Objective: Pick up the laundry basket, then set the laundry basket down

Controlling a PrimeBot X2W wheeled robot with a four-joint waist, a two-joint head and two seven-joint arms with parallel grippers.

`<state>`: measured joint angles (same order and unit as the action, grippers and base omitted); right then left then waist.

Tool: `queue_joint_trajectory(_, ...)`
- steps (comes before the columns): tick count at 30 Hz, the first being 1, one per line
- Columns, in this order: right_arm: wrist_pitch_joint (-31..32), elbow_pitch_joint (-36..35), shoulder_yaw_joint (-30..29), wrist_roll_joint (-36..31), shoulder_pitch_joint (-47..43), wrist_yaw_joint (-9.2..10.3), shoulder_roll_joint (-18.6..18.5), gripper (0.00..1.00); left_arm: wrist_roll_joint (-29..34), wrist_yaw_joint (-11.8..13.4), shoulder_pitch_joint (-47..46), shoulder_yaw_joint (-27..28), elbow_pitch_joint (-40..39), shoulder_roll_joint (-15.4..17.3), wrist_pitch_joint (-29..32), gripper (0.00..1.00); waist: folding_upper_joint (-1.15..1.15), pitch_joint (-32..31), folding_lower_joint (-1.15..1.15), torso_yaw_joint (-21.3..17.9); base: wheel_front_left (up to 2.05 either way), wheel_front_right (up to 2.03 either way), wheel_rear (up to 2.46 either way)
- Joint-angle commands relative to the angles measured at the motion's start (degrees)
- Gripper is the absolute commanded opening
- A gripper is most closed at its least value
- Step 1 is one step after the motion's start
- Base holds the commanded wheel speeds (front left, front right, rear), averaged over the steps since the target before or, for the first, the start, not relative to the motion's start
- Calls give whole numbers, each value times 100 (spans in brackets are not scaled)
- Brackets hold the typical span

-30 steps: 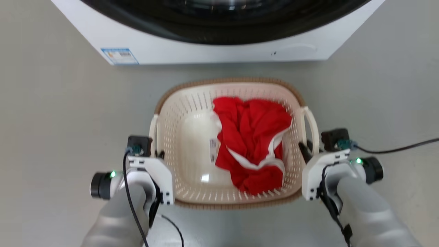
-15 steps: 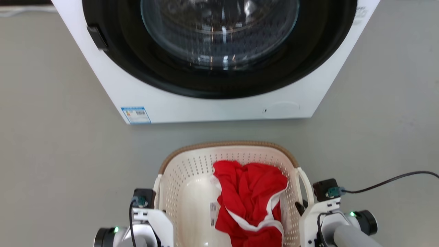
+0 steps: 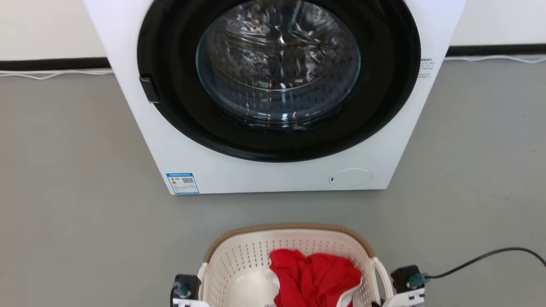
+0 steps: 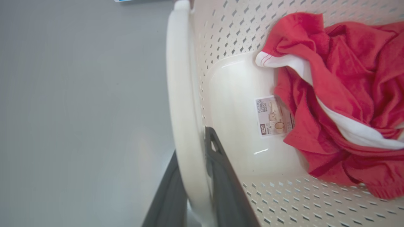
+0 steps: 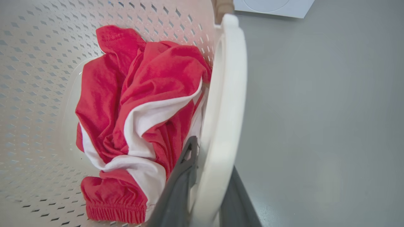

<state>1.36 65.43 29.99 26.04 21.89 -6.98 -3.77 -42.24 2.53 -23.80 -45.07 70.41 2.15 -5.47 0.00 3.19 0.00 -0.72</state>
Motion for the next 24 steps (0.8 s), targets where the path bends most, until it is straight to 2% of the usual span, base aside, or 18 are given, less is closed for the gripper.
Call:
queue_joint_trajectory(1,5,-168,178,30,-37,-51,90,0,-28,44,-7,25,-156,74,-20,0,0,-95,0,73,0,0,0)
queue_joint_trajectory(10,199,-362,390,225,-309,-51,90,0,-196,125,252,-253,-252,73,132,0,0,-294,0,104,0,0,0)
queue_joint_trajectory(24,365,-436,466,274,-404,-51,90,0,-418,85,293,-457,-220,73,144,0,0,-389,0,91,0,0,0)
